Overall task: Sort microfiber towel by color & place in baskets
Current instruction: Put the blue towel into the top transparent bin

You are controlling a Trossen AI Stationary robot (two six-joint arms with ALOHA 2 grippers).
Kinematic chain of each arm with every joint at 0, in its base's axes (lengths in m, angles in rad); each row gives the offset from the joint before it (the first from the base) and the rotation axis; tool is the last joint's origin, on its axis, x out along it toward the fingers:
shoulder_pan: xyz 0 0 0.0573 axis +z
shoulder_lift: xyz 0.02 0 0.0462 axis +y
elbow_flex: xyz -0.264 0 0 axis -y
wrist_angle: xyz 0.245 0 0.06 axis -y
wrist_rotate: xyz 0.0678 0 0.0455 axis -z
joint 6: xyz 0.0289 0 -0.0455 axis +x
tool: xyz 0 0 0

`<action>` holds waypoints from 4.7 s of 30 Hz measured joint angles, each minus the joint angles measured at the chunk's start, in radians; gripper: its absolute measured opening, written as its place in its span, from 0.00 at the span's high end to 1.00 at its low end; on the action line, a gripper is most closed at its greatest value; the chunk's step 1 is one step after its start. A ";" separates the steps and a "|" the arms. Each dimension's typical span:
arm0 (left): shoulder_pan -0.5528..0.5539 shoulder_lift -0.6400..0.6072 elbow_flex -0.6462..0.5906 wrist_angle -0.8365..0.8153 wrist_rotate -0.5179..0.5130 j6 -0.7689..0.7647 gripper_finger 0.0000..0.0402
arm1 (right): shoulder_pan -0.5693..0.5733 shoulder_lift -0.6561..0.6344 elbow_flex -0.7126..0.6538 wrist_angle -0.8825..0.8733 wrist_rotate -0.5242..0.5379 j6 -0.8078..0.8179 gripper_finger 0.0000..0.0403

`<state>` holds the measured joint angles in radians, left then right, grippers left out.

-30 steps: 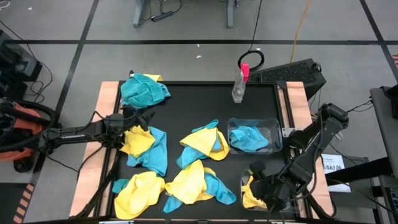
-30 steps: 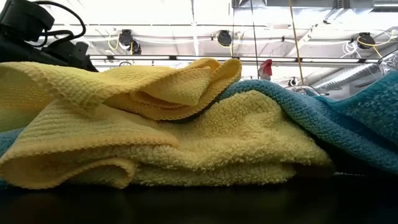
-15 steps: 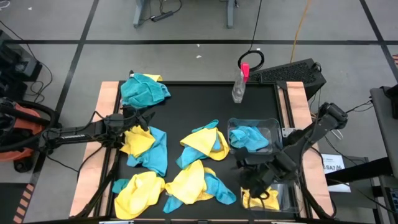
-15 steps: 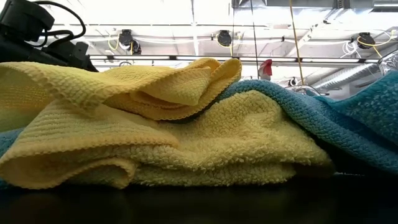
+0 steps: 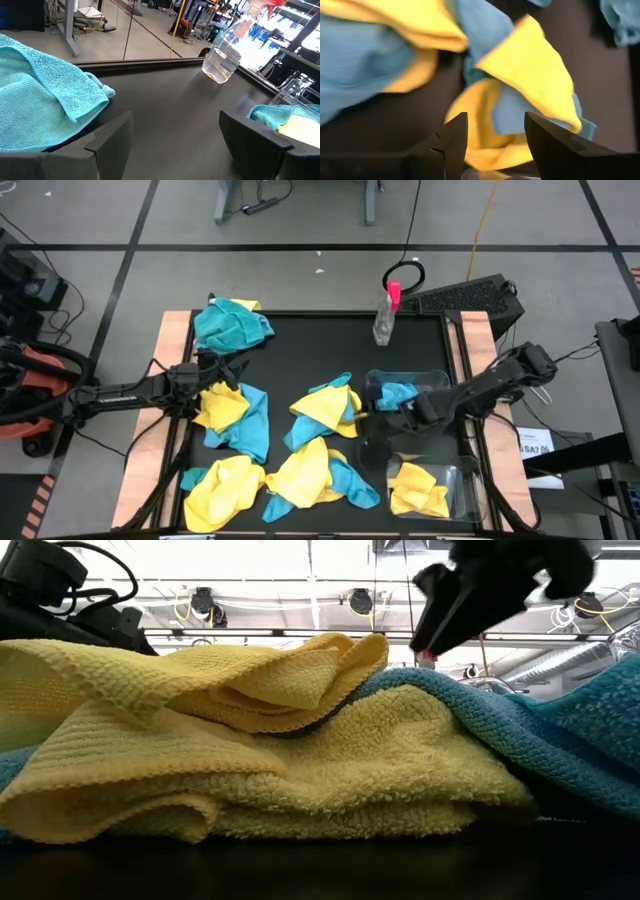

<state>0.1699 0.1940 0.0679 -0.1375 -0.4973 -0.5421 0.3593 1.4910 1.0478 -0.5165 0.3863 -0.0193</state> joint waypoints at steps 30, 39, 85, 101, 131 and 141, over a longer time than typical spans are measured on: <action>0.000 0.000 0.000 0.000 0.006 0.000 0.26 | -0.136 0.194 -0.019 0.150 0.136 0.142 0.61; 0.000 0.000 0.000 0.000 0.006 0.000 0.26 | -0.138 0.193 0.097 0.046 0.142 0.077 0.97; 0.000 0.000 0.000 0.000 0.006 0.000 0.26 | -0.136 -0.337 1.003 -1.046 0.505 0.247 1.00; 0.000 0.000 0.000 0.001 0.006 0.000 0.26 | -0.135 -0.434 0.954 -1.020 0.010 0.247 1.00; 0.000 0.000 0.000 0.000 0.006 0.000 0.26 | -0.135 -0.437 0.146 -0.721 -0.262 0.294 1.00; 0.000 0.000 0.000 0.000 0.006 0.000 0.26 | -0.138 -0.436 -0.147 -0.456 -0.262 0.323 1.00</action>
<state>0.1701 0.1940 0.0681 -0.1371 -0.4908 -0.5421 0.2218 1.0546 0.9009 -0.9728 0.1242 0.3034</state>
